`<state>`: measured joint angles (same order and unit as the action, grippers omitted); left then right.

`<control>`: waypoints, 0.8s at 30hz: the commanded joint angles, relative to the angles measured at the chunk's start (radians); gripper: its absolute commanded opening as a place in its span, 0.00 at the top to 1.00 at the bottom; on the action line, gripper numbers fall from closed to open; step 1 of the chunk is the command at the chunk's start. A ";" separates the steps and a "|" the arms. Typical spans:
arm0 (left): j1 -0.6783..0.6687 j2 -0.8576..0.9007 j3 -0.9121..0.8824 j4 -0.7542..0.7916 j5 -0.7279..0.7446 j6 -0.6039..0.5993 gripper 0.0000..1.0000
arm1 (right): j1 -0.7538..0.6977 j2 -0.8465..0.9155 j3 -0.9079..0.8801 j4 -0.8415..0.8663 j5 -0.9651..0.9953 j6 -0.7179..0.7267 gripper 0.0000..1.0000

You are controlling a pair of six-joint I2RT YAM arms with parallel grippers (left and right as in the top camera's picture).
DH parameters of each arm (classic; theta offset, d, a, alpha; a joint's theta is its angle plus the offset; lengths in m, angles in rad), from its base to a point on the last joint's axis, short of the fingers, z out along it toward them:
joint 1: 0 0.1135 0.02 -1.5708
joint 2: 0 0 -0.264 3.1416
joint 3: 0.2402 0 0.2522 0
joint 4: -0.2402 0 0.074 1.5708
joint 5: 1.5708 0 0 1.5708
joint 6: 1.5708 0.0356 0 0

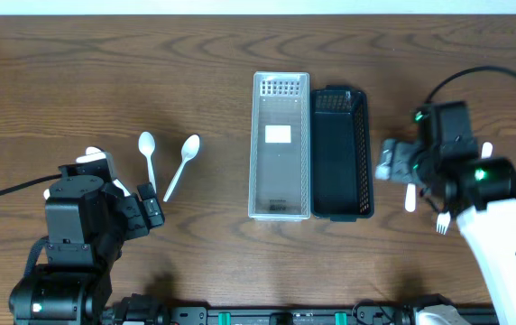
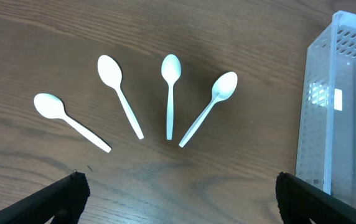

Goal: Pack container
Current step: 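Lower the right gripper and grasp the white spoon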

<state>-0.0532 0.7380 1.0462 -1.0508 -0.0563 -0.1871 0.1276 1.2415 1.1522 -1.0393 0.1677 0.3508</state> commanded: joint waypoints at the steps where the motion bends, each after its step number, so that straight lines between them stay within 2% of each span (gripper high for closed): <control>1: 0.002 0.003 0.016 -0.003 -0.005 -0.010 0.02 | -0.085 0.096 0.010 0.013 0.068 0.036 0.08; 13: 0.002 0.003 0.016 -0.003 -0.005 -0.010 0.02 | -0.145 0.438 0.010 0.150 -0.022 -0.079 0.06; 24: 0.002 0.003 0.016 -0.003 -0.005 -0.010 0.02 | -0.232 0.602 0.010 0.213 -0.108 -0.148 0.08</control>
<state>-0.0532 0.7380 1.0462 -1.0512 -0.0559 -0.1871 -0.0807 1.8183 1.1519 -0.8341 0.1005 0.2409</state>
